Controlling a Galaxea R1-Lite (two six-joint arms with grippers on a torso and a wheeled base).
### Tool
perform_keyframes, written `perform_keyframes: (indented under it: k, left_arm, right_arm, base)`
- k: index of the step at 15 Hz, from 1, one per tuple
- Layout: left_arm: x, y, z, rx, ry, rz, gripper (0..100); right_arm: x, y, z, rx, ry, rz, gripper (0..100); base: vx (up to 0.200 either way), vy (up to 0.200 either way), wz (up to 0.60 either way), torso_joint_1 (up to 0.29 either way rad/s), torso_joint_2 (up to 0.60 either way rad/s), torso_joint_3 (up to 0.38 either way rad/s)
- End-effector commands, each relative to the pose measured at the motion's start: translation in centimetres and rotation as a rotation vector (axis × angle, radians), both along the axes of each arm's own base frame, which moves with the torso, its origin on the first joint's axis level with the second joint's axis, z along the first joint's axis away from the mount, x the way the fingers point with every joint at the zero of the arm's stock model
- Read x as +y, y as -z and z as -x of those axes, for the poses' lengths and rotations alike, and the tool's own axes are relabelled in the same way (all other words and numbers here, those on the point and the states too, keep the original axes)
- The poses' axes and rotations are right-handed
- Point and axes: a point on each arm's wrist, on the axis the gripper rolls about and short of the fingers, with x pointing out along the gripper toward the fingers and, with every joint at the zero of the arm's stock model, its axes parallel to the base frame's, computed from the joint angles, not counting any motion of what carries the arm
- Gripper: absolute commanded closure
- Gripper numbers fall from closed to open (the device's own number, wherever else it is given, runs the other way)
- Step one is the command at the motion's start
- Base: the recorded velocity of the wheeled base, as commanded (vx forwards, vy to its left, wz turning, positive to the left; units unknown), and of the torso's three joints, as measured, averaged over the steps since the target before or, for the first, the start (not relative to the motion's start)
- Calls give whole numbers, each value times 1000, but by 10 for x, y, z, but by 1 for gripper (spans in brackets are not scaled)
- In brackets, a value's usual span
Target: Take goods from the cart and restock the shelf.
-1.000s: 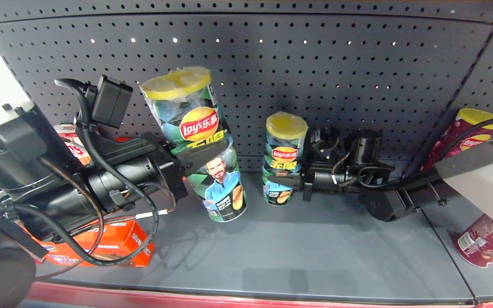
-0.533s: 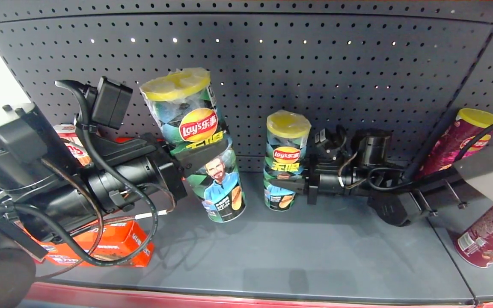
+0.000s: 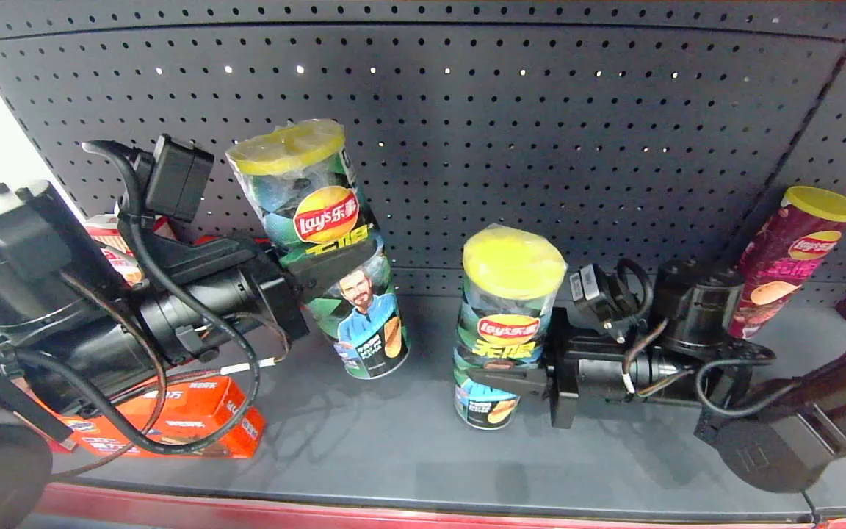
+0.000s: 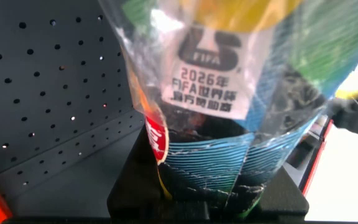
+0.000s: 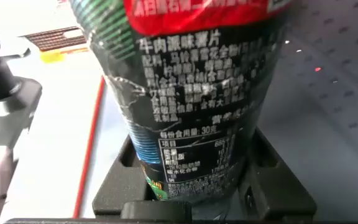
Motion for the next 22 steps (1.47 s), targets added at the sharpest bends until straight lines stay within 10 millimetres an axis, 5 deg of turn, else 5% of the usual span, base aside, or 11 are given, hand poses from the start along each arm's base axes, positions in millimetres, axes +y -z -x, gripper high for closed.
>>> perform_keyframes:
  k: [1, 14, 15, 22]
  left_arm:
    - [0, -1, 0, -3, -1, 1, 100]
    - [3, 0, -1, 0, -12, 0, 100]
    - [4, 1, -2, 2, -18, -2, 100]
    - [5, 1, -1, 0, -18, -2, 100]
  right_arm:
    - [-9, 9, 25, 10, -10, 6, 100]
    - [1, 44, 25, 61, -38, 42, 100]
    - [1, 46, 25, 65, -24, 46, 0]
    - [-23, 17, 39, -2, 48, 3, 0]
  base:
    - [0, 0, 0, 0, 0, 0]
    - [0, 0, 0, 0, 0, 0]
    - [0, 0, 0, 0, 0, 0]
    - [0, 0, 0, 0, 0, 0]
